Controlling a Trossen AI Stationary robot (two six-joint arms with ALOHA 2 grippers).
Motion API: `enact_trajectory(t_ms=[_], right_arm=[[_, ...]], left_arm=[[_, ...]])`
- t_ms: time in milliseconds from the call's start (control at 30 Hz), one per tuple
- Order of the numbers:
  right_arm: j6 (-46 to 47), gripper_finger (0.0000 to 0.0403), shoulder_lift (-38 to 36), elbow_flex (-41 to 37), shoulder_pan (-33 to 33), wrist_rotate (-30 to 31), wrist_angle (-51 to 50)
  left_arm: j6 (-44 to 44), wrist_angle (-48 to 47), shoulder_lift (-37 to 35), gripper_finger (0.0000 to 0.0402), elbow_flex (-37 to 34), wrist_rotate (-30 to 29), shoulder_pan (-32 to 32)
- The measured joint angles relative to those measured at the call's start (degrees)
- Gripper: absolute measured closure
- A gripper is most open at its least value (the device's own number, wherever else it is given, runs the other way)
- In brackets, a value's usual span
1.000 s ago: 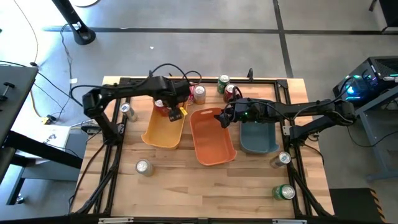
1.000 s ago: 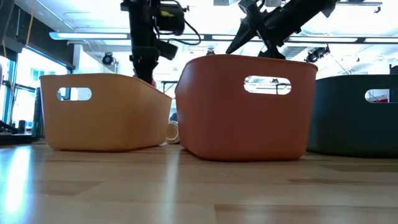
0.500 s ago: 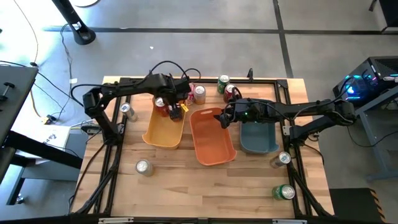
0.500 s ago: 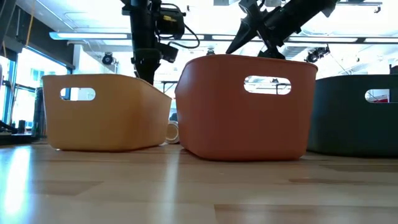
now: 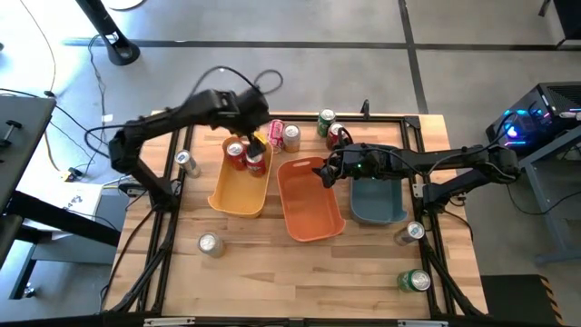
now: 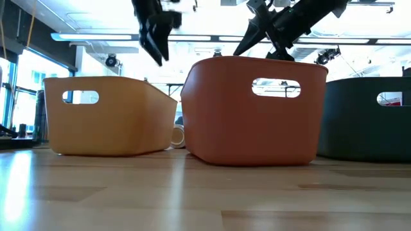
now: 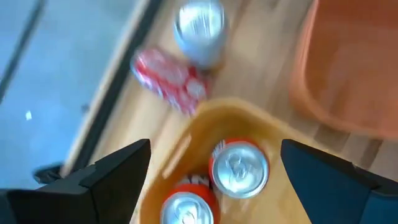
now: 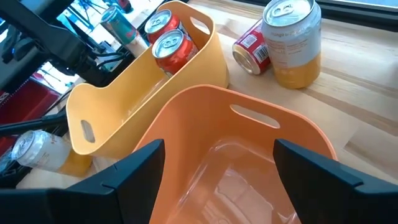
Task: Sort soda cans
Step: Put the bottom green soda can into the yellow bin
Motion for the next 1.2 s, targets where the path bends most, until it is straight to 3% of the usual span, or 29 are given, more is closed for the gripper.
enact_trajectory(t_ms=[167, 333, 500, 700, 933, 1067, 1200], right_arm=[[-0.01, 0.0107, 0.00, 0.00, 0.00, -1.23, -0.04], [-0.09, 0.0107, 0.00, 0.00, 0.00, -1.86, -0.03], [-2.09, 0.0107, 0.00, 0.00, 0.00, -2.90, 0.80], [-5.76, 0.0107, 0.00, 0.00, 0.00, -6.09, 4.47], [-7.50, 0.0107, 0.00, 0.00, -0.75, -13.07, 12.64], [-5.78, 0.0107, 0.00, 0.00, -0.92, -16.51, 19.91], [-0.22, 0.0107, 0.00, 0.02, 0.10, -16.71, 26.83]], left_arm=[[-4.99, -3.05, -4.85, 0.0047, 1.09, 0.99, -0.46], [-12.03, -9.54, -12.20, 0.0050, -0.51, 0.49, -6.34], [-19.35, -4.73, -23.56, 0.0050, -10.88, 0.20, -16.41], [-38.55, 3.32, -34.68, 0.0051, -27.46, -0.40, -28.41], [-52.75, 3.06, -34.13, 0.0051, -32.33, -0.12, -37.45], [-51.38, 3.17, -31.68, 0.0051, -29.49, -0.63, -40.88], [-43.53, -0.99, -30.66, 0.0051, -26.99, -4.28, -42.40]])
